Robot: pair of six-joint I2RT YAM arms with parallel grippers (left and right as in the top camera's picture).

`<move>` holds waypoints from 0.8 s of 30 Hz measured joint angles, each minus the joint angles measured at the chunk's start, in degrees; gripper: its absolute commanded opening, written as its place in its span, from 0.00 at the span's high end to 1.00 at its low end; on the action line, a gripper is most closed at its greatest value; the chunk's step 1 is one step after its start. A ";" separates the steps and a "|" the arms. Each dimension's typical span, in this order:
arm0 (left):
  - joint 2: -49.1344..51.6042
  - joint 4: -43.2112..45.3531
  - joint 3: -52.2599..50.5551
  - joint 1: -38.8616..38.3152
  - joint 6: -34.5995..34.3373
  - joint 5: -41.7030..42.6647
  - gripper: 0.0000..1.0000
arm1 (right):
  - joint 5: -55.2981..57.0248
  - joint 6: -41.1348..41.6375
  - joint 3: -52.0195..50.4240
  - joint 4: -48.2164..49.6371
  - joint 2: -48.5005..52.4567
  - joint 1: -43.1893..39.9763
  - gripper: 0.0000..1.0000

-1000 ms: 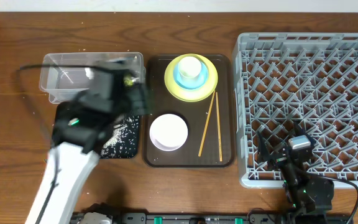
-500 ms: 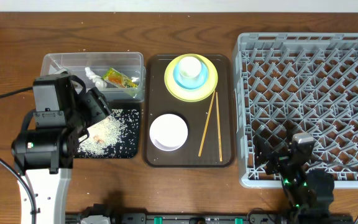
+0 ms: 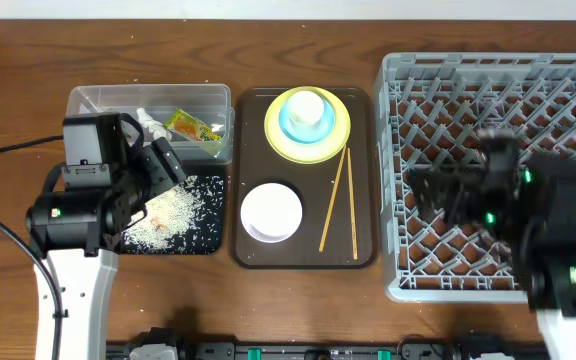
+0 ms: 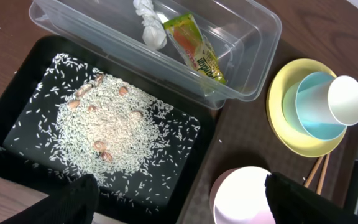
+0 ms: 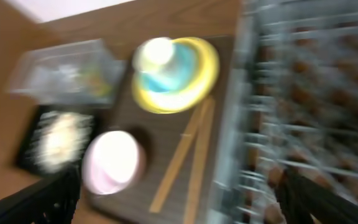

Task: Sort waste into correct bins and load items into the dishwasher rack
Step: 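Lower right gripper onto the wooden chopsticks and grasp them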

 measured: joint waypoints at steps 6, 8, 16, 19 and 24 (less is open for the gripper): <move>0.11 0.00 0.00 -0.02 0.00 0.00 0.10 | -15.28 5.44 1.25 9.70 13.18 3.96 0.41; 0.17 0.00 0.00 0.00 0.00 0.00 0.10 | -16.79 7.45 1.25 11.72 17.18 6.62 0.55; 0.17 0.02 0.00 0.00 0.00 0.00 0.10 | -1.97 15.34 1.25 12.85 29.20 25.16 0.75; 0.17 0.00 0.00 -0.02 0.00 0.02 0.09 | 7.02 17.20 1.25 12.70 32.02 30.86 0.76; 0.17 0.02 0.00 0.00 0.00 0.00 0.09 | 20.37 20.33 1.25 12.83 36.22 36.63 0.91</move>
